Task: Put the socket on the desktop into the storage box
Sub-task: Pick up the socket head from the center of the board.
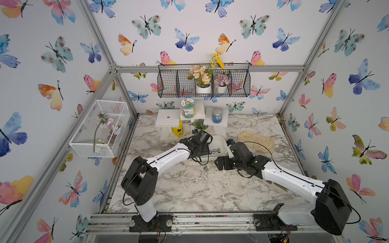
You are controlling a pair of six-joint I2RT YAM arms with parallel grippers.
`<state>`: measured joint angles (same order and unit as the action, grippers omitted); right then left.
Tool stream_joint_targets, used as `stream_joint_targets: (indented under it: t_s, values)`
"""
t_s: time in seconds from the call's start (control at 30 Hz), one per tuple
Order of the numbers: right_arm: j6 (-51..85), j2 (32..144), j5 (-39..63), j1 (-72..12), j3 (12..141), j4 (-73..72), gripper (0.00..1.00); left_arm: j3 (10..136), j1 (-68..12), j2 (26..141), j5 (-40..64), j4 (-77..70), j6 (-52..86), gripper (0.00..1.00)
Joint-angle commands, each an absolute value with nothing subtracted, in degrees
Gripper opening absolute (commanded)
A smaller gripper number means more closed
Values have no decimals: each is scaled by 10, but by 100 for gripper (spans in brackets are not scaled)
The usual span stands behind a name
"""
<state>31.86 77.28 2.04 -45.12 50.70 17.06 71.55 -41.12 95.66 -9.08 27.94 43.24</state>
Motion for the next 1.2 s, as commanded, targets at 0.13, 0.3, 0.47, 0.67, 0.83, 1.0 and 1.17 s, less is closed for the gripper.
stream_joint_targets:
  t_s: [0.13,0.3,0.47,0.67,0.83,1.0,1.17]
  values:
    - [321,840,-1,-496,546,159,99,595,-378,800,-119,294,445,70]
    - [327,896,-25,-522,573,155,99,537,-356,708,-116,312,450,78]
    - [330,945,-38,-536,601,145,98,489,-333,632,-92,315,458,79]
    - [336,992,-68,-545,632,140,97,455,-328,580,-95,319,471,79]
    - [344,1032,-92,-550,658,147,96,450,-325,573,-97,329,472,79]
    - [351,1066,-107,-555,682,153,94,450,-324,572,-96,328,472,79]
    - [354,1095,-123,-558,707,161,91,449,-323,574,-94,328,472,78]
